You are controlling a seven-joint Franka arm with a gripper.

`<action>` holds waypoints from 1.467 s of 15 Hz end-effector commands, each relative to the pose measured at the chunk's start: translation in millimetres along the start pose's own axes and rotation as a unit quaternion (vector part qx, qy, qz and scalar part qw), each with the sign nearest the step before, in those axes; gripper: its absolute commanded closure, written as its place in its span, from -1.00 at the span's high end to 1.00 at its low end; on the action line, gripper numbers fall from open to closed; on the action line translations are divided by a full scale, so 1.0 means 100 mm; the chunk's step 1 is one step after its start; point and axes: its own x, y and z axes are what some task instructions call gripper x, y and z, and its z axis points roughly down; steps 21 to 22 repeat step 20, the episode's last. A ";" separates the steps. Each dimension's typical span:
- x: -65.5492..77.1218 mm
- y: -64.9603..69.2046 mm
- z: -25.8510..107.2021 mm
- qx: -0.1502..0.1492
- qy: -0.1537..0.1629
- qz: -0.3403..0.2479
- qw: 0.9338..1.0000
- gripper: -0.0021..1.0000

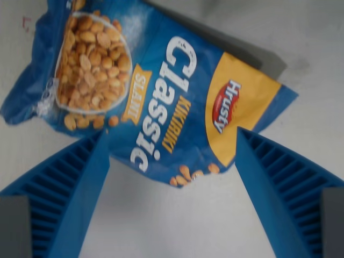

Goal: Move above the blue bag

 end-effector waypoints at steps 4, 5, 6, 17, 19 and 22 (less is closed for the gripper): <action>0.20 -0.02 0.11 0.002 -0.005 0.042 0.999 1.00; 0.21 -0.03 0.13 0.001 -0.005 0.043 0.999 1.00; 0.23 -0.03 0.14 0.001 -0.005 0.043 0.999 1.00; 0.31 -0.04 0.23 0.001 -0.004 0.037 0.999 1.00; 0.31 -0.04 0.23 0.001 -0.003 0.036 0.999 1.00; 0.31 -0.04 0.23 0.001 -0.003 0.036 0.999 1.00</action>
